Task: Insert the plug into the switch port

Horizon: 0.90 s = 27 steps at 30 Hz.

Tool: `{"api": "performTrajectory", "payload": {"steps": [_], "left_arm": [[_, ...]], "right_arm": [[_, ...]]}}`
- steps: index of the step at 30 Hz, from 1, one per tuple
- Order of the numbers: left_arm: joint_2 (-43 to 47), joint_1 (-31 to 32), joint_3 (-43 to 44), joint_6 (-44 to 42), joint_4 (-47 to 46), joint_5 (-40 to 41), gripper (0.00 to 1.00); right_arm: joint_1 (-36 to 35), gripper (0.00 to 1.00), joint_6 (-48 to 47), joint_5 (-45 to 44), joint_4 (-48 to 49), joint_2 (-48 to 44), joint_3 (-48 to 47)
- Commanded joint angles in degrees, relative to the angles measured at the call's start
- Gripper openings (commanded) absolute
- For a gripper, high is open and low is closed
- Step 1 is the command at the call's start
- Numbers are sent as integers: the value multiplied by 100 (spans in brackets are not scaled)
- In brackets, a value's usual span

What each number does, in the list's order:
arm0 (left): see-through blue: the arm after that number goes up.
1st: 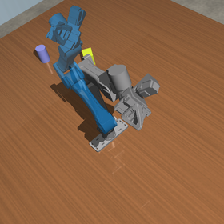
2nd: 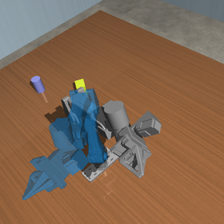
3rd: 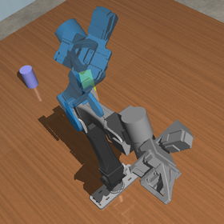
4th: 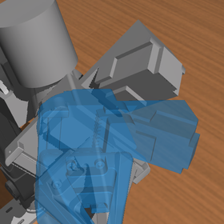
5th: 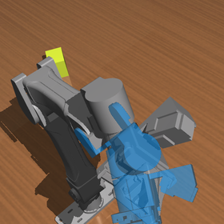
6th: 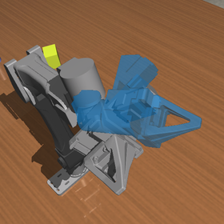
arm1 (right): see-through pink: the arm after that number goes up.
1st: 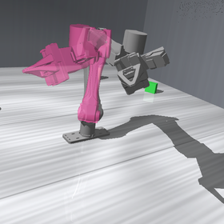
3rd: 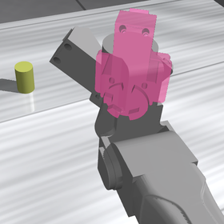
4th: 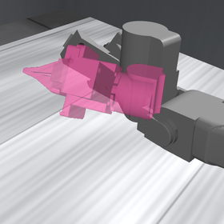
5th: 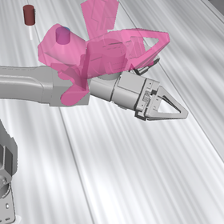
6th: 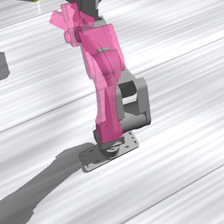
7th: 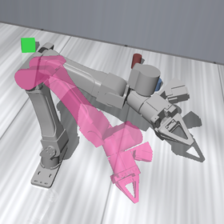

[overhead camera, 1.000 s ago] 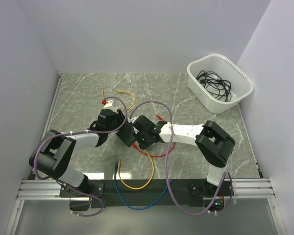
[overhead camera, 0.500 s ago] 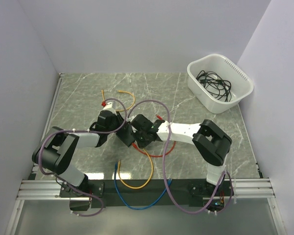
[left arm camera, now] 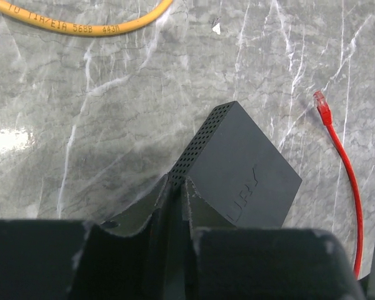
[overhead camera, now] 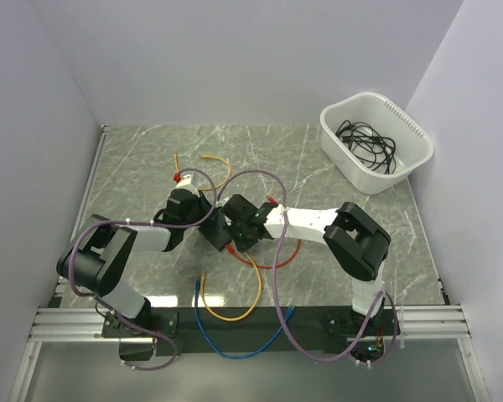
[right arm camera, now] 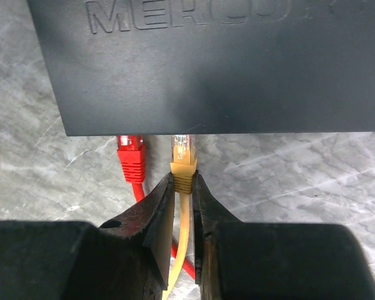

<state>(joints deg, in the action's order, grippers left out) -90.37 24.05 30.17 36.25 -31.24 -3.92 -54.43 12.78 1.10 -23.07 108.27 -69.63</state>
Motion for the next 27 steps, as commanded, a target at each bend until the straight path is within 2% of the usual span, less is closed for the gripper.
{"api": "performTrajectory", "payload": {"steps": [1,27], "left_arm": [[-77,12,-91,31,-224,-258,15],[-376,12,-170,58,-435,-407,3]], "right_arm": [[56,0,14,-225,-22,107,-271],[47,0,120,-128,-75,141,-780]]}}
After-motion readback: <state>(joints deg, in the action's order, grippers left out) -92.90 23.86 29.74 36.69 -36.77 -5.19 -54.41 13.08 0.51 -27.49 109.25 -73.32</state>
